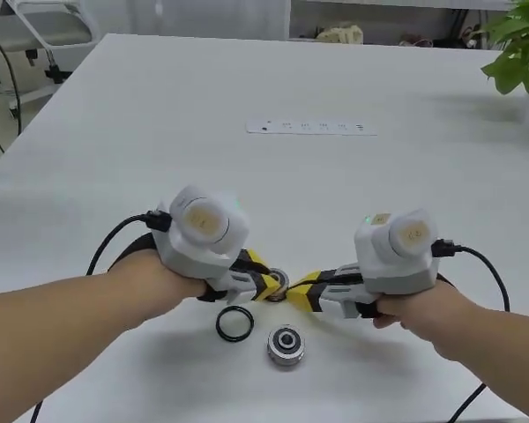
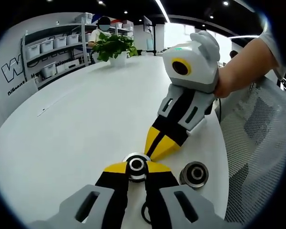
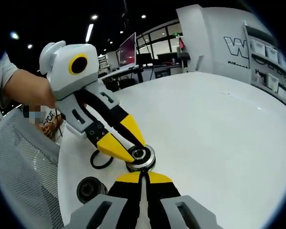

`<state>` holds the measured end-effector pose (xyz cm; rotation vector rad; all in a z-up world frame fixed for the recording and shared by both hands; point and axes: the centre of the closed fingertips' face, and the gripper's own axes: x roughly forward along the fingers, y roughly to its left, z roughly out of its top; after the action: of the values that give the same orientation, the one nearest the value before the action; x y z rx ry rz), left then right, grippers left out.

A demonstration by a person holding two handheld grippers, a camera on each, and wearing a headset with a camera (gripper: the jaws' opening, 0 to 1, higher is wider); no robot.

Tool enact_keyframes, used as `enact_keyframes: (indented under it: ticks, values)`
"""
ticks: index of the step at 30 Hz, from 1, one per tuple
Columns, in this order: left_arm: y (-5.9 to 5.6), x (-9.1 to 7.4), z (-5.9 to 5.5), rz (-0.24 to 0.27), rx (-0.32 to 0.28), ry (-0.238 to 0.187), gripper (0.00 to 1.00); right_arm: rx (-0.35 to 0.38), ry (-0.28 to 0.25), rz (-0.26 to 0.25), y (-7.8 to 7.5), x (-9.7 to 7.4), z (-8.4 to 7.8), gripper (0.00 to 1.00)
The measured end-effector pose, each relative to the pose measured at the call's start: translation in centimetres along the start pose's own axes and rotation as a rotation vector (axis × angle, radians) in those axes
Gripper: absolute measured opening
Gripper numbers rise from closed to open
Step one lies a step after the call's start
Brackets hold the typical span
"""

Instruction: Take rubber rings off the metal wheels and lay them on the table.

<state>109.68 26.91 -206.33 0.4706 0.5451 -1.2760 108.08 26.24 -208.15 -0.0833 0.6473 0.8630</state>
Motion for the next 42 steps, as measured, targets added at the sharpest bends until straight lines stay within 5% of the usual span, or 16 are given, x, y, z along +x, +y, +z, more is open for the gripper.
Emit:
enact_keyframes:
  ticks: [4, 7, 27, 42]
  values:
    - [0.0, 0.0, 0.0, 0.007, -0.009, -0.006, 0.07, 0.054, -0.011, -0.002, -0.3, -0.1, 0.0, 0.0]
    - [-0.2, 0.0, 0.0, 0.011, -0.014, -0.011, 0.07, 0.163, -0.034, -0.001, -0.5, -0.1, 0.0, 0.0]
    - [-0.6, 0.1, 0.1, 0.014, 0.006, -0.001, 0.07, 0.343, -0.139, 0.015, -0.8, -1.0, 1.7, 0.0]
    - [-0.6, 0.0, 0.1, 0.021, 0.011, 0.005, 0.07, 0.332, -0.138, 0.018, -0.5, -1.0, 1.9, 0.0]
